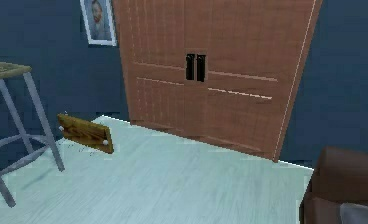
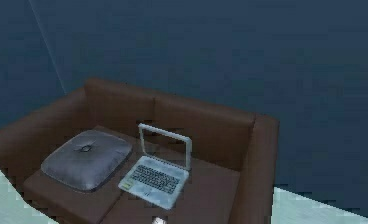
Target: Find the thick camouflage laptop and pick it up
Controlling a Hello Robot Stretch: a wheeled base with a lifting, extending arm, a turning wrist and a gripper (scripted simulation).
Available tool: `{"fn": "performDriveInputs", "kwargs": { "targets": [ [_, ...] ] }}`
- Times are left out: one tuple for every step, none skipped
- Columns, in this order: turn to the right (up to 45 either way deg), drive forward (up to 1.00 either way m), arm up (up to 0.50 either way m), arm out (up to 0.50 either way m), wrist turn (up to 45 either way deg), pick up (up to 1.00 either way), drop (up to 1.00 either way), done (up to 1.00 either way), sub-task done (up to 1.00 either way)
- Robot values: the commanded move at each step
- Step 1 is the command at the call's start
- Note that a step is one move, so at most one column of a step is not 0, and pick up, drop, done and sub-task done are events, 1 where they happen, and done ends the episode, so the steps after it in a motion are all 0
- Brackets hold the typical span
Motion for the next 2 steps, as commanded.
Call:
{"fn": "performDriveInputs", "kwargs": {
  "targets": [
    [0.0,0.00,0.02,0.00,0.0,0.00,0.00,0.00,0.00],
    [0.0,0.00,0.00,0.30,0.0,0.00,0.00,0.00,0.00]
  ]
}}
